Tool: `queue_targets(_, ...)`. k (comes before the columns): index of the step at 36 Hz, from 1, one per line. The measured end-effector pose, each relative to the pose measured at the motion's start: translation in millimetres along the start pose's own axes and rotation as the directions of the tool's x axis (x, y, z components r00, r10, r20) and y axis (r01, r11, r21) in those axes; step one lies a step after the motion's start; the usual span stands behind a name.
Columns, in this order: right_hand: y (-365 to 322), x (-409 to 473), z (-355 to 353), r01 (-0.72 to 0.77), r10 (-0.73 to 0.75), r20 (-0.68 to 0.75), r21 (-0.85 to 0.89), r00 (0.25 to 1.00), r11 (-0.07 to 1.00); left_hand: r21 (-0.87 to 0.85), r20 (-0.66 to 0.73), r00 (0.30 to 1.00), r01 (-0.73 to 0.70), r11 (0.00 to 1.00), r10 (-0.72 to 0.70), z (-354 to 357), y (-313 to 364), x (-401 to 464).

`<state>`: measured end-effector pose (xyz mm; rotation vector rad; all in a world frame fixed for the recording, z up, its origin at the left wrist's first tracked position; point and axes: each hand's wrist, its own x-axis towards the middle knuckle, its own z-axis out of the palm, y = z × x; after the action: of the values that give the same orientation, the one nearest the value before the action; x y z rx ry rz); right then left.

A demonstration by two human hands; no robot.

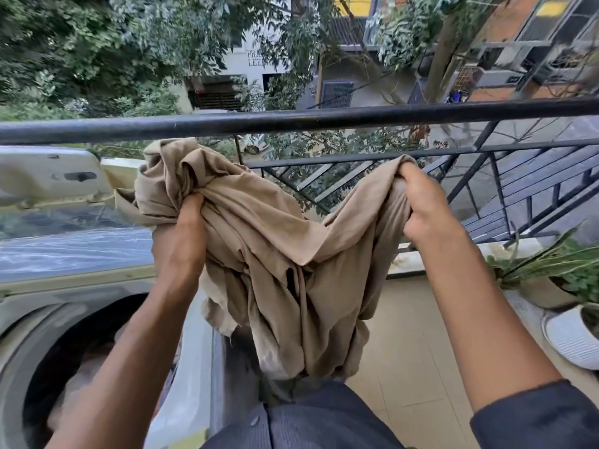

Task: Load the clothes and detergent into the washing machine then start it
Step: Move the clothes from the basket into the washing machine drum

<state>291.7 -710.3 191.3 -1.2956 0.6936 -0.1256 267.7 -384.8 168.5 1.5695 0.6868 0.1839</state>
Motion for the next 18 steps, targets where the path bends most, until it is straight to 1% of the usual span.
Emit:
queue_targets(3, 2, 1, -6, -0.021, 0.023, -0.071, 0.033, 0.997, 0.999, 0.031, -0.039, 0.999, 0.005, 1.000, -0.003, 2, -6, 0)
queue_targets(6, 1, 5, -19, -0.037, 0.071, -0.164, 0.197, 0.984, 0.980, 0.025, -0.100, 0.995, 0.011, 1.000, -0.008, -1, -10, 1)
queue_targets(8, -1, 8, -32, -0.029, 0.094, -0.199, 0.307, 0.975, 0.951, 0.003, -0.125, 0.992, 0.019, 1.000, -0.018, -4, -13, 4)
queue_targets(11, -2, 10, -49, -0.008, 0.130, -0.297, 0.377, 0.946, 0.926, -0.003, -0.123, 0.992, 0.037, 0.999, -0.037, -7, -15, 5)
queue_targets(13, -2, 7, -51, 0.014, 0.120, -0.335, 0.372, 0.935, 0.928, 0.001, -0.094, 0.994, 0.062, 0.998, -0.062, -6, -15, 4)
queue_targets(16, 2, 0, -44, 0.037, 0.074, -0.298, 0.349, 0.952, 0.936, 0.017, -0.032, 0.995, 0.096, 0.995, -0.096, -4, -15, 4)
queue_targets(18, 6, -7, -35, 0.025, 0.047, -0.202, 0.343, 0.978, 0.939, 0.039, -0.012, 0.993, 0.118, 0.992, -0.117, -3, -14, 3)
